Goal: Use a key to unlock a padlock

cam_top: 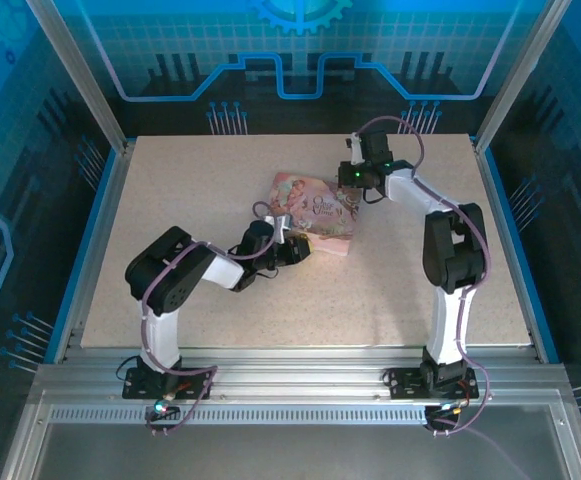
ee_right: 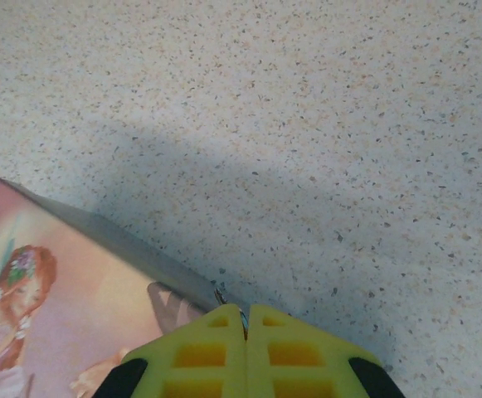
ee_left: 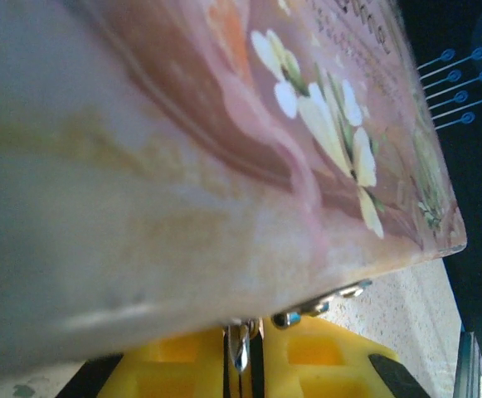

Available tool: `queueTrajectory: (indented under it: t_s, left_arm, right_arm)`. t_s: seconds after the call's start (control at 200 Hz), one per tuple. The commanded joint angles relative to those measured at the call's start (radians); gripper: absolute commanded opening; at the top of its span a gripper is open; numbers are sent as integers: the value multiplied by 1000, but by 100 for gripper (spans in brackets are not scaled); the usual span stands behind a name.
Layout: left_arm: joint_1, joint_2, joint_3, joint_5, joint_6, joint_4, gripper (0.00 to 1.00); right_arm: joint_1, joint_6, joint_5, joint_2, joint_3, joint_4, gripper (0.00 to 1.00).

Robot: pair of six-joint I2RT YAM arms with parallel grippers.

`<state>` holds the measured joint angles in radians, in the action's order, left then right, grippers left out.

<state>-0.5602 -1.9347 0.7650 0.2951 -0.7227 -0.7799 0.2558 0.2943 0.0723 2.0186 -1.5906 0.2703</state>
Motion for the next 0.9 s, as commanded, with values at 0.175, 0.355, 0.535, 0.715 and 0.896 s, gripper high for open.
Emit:
queueTrajectory:
  t_s: [0.175, 0.355, 0.535, 0.715, 0.896]
  left_arm:
    - [2, 77, 116, 100, 15, 397, 0]
    - [-20, 64, 144, 108, -44, 391, 0]
    - [-61, 23, 203, 113, -90, 397, 0]
    - [-90, -15, 266, 110, -125, 415, 0]
    - [-95, -33, 292, 111, -176, 380, 0]
  right_arm:
    - [-39, 25, 70, -187, 139, -39, 0]
    - [-44, 58, 112, -338, 306, -86, 0]
    - [-48, 96, 150, -493, 478, -122, 0]
    - [-59, 130, 181, -628, 618, -137, 0]
    - [-84, 192, 226, -754, 754, -169, 0]
